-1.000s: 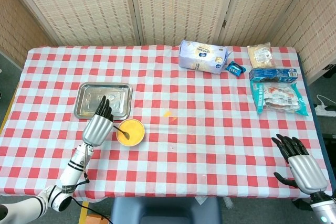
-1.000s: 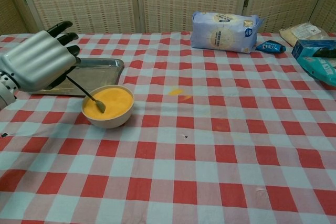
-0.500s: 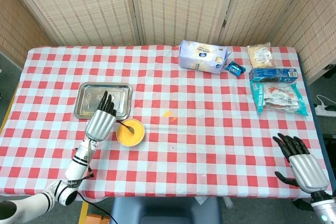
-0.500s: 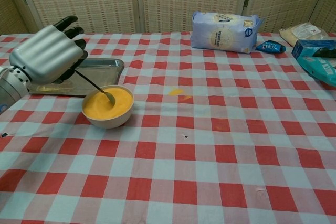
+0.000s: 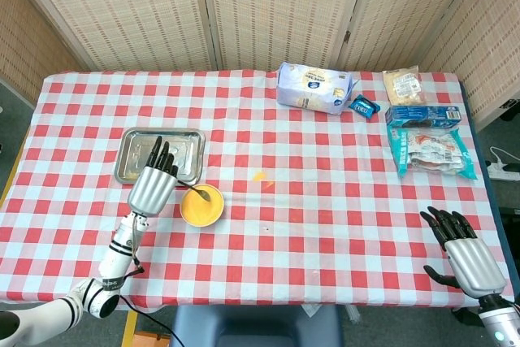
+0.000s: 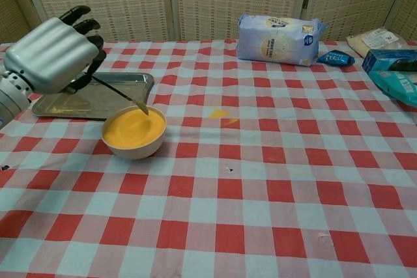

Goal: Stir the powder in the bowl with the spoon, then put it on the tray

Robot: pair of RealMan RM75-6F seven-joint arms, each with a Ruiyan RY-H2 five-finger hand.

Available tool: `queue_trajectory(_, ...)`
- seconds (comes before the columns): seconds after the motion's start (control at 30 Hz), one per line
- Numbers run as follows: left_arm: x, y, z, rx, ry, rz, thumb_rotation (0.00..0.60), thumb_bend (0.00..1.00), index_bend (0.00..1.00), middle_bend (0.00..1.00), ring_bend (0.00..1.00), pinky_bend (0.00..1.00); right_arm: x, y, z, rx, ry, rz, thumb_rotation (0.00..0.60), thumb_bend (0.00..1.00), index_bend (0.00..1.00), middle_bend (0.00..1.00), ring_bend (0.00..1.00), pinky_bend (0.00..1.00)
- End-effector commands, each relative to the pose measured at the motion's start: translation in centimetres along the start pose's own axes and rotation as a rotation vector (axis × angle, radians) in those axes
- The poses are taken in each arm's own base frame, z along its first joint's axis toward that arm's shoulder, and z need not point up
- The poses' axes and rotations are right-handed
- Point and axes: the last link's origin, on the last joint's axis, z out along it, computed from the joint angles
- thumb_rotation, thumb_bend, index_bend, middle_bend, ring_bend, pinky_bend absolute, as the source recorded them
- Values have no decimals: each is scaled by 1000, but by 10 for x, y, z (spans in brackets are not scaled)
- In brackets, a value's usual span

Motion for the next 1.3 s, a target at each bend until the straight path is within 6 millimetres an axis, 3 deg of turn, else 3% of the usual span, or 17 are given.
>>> queue_trajectory(0.03, -3, 2, 0, -7, -11, 6, 600, 929, 770, 345, 125, 32, 0, 0, 0, -1, 1, -1, 600, 146, 0, 0, 0, 0)
queue_trajectory(0.53, -12, 19, 2, -46, 4, 64, 600, 927, 770, 348, 124, 32, 3, 5, 0, -16, 6, 7, 600, 147, 0, 0, 0, 0)
queue_trajectory(1.3, -24, -8, -30, -85, 85, 232, 600, 927, 770, 356, 124, 28, 2, -2, -4, 20, -13, 20, 600, 147, 0, 0, 0, 0)
